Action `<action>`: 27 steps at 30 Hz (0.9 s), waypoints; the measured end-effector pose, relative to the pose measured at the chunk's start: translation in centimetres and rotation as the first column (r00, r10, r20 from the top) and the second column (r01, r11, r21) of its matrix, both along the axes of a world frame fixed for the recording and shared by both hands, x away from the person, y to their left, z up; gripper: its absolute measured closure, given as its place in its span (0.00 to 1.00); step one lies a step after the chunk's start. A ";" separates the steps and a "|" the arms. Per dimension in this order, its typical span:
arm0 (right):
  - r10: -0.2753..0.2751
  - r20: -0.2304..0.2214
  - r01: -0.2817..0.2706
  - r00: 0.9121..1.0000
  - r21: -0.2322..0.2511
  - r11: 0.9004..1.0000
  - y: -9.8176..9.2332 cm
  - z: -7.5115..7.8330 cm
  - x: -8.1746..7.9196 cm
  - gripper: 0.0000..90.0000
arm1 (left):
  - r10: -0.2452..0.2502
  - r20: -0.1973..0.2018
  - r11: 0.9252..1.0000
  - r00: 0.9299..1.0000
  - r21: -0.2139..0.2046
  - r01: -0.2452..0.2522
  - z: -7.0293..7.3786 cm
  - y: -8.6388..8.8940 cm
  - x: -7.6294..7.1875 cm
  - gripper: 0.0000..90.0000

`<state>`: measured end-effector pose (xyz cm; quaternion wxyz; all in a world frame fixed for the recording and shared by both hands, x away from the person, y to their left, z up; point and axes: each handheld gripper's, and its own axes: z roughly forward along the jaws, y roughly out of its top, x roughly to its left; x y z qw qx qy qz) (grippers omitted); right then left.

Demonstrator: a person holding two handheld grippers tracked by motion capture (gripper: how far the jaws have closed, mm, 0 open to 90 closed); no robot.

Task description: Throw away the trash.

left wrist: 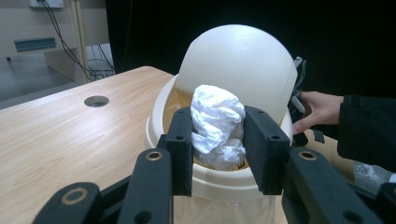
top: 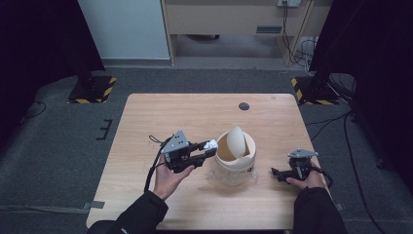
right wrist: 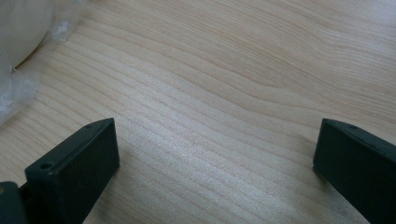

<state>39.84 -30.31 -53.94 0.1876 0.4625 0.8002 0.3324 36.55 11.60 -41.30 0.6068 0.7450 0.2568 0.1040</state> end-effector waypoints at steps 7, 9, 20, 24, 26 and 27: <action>0.000 0.000 0.000 1.000 0.000 1.000 0.0 0.0 0.0 0.01 | -0.006 -0.015 1.000 1.000 0.020 0.006 -0.6 -0.5 0.4 0.71; -0.001 0.000 0.001 1.000 0.001 1.000 0.0 0.0 0.0 0.01 | -0.007 -0.016 1.000 1.000 0.017 0.008 -0.7 -0.6 0.4 0.71; 0.000 0.000 0.000 1.000 0.000 1.000 0.0 0.0 0.0 0.01 | -0.017 -0.028 0.999 0.999 0.033 0.017 -1.2 -1.4 0.9 0.71; 0.000 0.000 0.000 1.000 0.000 1.000 0.0 0.0 0.0 0.01 | -0.017 -0.034 0.999 0.999 0.040 0.019 -1.4 -1.6 1.0 0.71; 0.000 0.000 0.000 1.000 0.000 1.000 0.0 0.0 0.0 0.01 | -0.018 -0.037 0.999 0.999 0.040 0.019 -1.4 -1.6 1.1 0.71; 0.000 0.000 0.000 1.000 0.000 1.000 0.0 0.0 0.0 0.01 | -0.019 -0.038 0.999 0.999 0.040 0.020 -1.5 -1.7 1.1 0.71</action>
